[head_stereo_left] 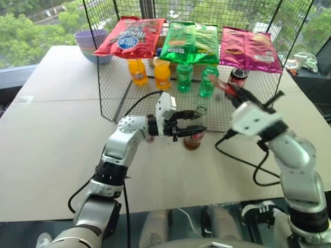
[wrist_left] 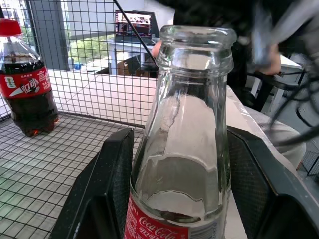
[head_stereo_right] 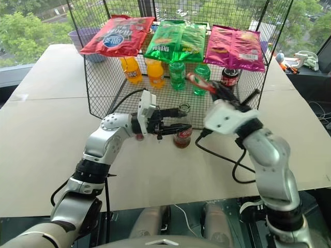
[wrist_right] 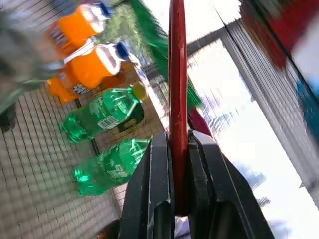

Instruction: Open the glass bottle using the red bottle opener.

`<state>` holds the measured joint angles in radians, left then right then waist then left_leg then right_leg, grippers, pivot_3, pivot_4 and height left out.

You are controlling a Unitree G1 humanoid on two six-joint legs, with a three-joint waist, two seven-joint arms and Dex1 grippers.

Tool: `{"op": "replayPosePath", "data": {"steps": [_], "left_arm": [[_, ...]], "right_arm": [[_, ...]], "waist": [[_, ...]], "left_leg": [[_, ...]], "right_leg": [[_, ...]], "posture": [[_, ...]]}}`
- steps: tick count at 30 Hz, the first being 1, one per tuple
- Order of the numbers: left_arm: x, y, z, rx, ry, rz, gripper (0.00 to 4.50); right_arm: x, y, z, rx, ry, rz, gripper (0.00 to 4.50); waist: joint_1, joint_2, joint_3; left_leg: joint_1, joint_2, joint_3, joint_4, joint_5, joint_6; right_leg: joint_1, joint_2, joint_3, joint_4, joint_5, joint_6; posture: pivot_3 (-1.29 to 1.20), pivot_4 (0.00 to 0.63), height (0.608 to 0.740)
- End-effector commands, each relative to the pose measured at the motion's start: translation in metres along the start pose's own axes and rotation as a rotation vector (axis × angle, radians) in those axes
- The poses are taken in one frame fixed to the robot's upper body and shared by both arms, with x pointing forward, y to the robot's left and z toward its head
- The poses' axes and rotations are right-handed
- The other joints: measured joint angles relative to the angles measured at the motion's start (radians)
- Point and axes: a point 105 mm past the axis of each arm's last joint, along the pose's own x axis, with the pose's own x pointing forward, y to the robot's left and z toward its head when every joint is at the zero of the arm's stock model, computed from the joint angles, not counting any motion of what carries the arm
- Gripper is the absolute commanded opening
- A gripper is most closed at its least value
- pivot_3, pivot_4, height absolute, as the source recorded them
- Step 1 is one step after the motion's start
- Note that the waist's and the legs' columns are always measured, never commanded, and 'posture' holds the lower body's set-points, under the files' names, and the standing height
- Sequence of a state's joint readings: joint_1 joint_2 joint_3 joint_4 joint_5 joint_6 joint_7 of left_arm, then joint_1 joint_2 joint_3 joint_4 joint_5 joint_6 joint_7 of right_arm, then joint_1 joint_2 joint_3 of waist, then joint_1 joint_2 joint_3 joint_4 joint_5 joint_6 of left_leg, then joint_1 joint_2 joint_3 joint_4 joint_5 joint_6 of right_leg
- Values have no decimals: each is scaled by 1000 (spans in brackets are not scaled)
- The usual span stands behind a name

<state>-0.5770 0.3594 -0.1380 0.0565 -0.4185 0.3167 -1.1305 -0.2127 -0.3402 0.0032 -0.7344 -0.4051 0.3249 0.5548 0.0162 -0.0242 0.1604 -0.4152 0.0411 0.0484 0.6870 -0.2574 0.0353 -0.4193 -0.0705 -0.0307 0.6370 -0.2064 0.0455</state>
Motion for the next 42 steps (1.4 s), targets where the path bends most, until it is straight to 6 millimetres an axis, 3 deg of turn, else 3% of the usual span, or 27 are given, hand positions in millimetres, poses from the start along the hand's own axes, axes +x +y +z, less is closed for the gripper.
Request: {"op": "replayPosePath", "data": {"steps": [1,2,6,8,10,18,19,22,23,24,26,27,31,34,42], "left_arm": [[-1,2,9,49,-18,19,2146],[-1,2,9,49,-19,20,2146],[-1,0,10,52,-24,22,2146],[-1,1,12,54,-28,25,2146],[-1,3,13,59,-29,32,2146],[-3,1,14,71,-21,41,2146],[-2,0,15,72,-21,41,2146],[-2,0,16,74,-22,45,2146],[-3,0,16,74,-21,47,2146],[-3,0,17,75,-21,48,2146],[-3,-1,16,80,-16,48,2146],[-3,-1,17,82,-14,52,2146],[-6,0,20,83,-11,62,2146],[-8,-1,21,82,-11,63,2146],[-23,-4,17,70,17,85,2146]], "right_arm": [[-23,-11,-5,270,98,-64,0],[-28,-9,-10,339,136,-72,0],[-53,35,-38,639,355,62,0],[-64,69,-54,923,484,75,0],[-64,87,-61,1091,540,58,0],[-61,116,-66,1268,645,151,0],[-61,117,-67,1269,652,161,0],[-60,112,-72,1256,668,147,1419],[-60,108,-75,1252,674,129,1419],[-60,105,-78,1251,678,115,2018],[-61,99,-80,1239,674,98,2801],[-62,90,-81,1171,651,86,3433],[-55,66,-68,907,499,98,4427],[-49,59,-53,846,380,120,4427],[-48,59,-48,761,313,141,4427]], "waist": [[-1,0,0],[-1,0,0],[-2,1,0],[-3,2,1],[-4,4,2],[-5,7,3],[-5,7,3],[-6,7,3],[-6,7,3],[-6,7,3],[-5,7,3],[-4,7,3],[-6,8,4],[-10,8,5],[-11,8,5]], "left_leg": [[0,0,0,0,0,0],[0,0,0,0,0,0],[1,0,-1,0,0,0],[1,1,-2,0,0,0],[1,1,-3,0,0,0],[0,1,-2,-1,0,0],[0,1,-2,-2,0,0],[0,1,-2,-2,0,0],[0,1,-2,-2,0,0],[0,1,-2,-2,0,0],[0,1,-1,-2,0,0],[0,1,-2,-2,0,0],[-1,0,-1,-3,0,0],[-1,0,-2,-3,0,0],[-1,1,-1,-3,0,0]], "right_leg": [[0,0,0,0,0,0],[0,0,0,0,0,0],[0,0,0,1,0,0],[-1,0,2,1,0,0],[-1,0,1,1,0,0],[-4,0,3,2,-1,1],[-4,0,3,2,0,0],[-4,0,3,2,0,0],[-4,0,3,2,-1,1],[-4,0,3,2,-2,3],[-4,0,3,2,-2,3],[-4,0,3,1,-2,3],[-5,0,4,0,-2,3],[-5,0,4,0,-2,3],[-4,0,4,-1,-2,4]], "posture": [[0,150,740],[0,150,740],[0,150,740],[0,150,740],[0,150,740],[0,150,740],[0,150,740],[0,150,740],[0,150,740],[0,150,740],[0,150,740],[0,150,740],[0,150,740],[0,150,740],[0,150,740]]}}
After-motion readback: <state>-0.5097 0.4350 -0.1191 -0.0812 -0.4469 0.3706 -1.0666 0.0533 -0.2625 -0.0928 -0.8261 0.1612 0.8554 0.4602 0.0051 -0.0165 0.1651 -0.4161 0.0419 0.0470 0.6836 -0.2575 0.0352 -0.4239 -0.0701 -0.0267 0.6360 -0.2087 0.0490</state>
